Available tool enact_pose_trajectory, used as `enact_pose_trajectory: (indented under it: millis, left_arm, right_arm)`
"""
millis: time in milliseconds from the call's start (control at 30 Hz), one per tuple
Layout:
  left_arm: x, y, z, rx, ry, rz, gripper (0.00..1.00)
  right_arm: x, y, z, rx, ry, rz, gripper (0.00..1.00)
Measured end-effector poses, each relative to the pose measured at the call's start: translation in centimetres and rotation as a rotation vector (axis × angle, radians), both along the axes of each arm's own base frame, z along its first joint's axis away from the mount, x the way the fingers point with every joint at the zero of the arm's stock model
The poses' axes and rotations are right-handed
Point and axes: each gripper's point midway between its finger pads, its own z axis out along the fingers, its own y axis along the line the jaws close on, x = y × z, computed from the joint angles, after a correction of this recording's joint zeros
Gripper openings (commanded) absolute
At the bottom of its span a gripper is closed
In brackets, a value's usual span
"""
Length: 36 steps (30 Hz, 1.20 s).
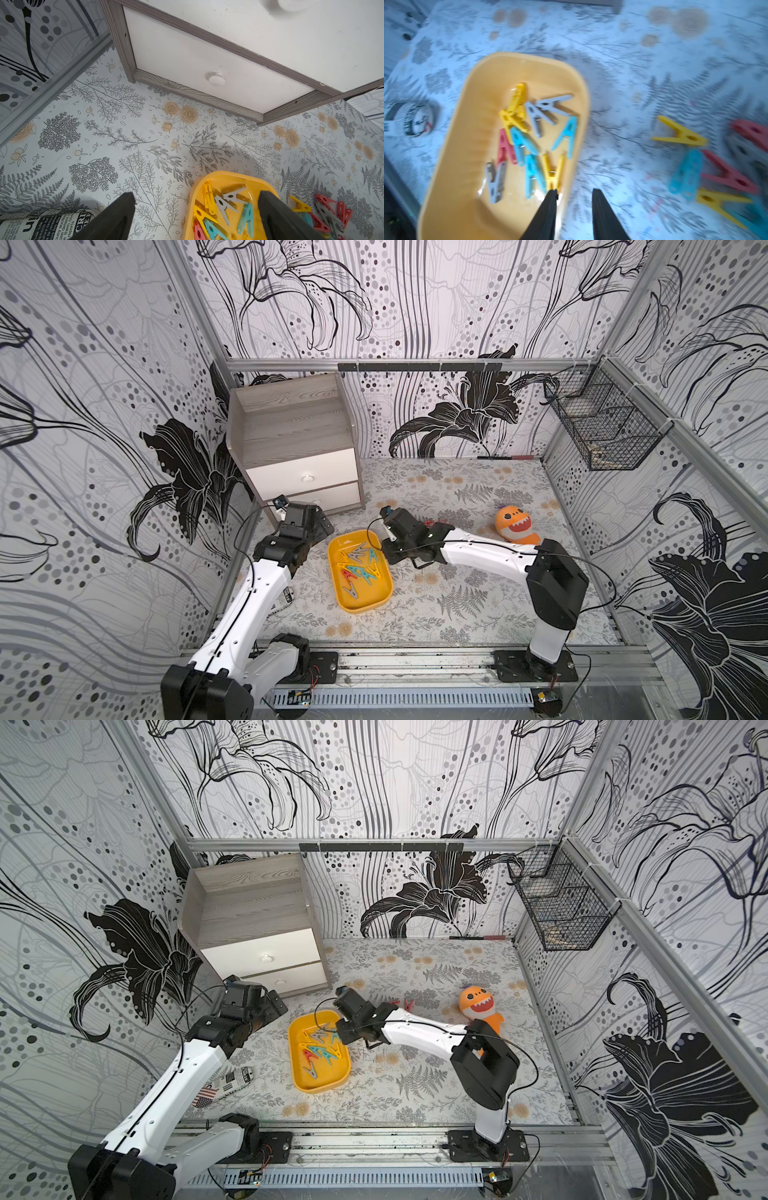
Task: Put the clothespins into the storage box
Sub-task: Place the clothespin in the storage box, then pick up the clothespin from the center of the board.
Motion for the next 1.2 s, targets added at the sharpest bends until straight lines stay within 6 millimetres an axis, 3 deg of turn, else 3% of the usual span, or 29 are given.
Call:
enact_pose_trajectory:
  millis: [133,233,300,700,1200]
  left_arm:
    - [-0.1,-0.8,-1.3,-0.016,0.032,-0.046,0.97]
    - [-0.5,-1.4,-2.6,-0.020,0.064,-0.073,0.97]
    - [-0.9,-1.6,-3.3,-0.023,0.082,-0.084,0.97]
    - [-1.1,-2.6,-3.9,-0.030,0.094,-0.117,0.97]
    - [-1.1,-2.6,-4.0,-0.028,0.097,-0.117,0.97]
  right_arm:
    - [2.3,-5.5,-2.3,-0.063,0.024,-0.122,0.35]
    - [3.1,-7.9,-3.5,-0.099,0.039,-0.169,0.35]
    - [3.5,-8.3,-3.6,-0.105,0.036,-0.174,0.35]
    - [4.1,-7.8,-6.5,-0.140,0.077,-0.169,0.37]
    - [5.2,-6.7,-7.7,-0.137,0.086,-0.167,0.34]
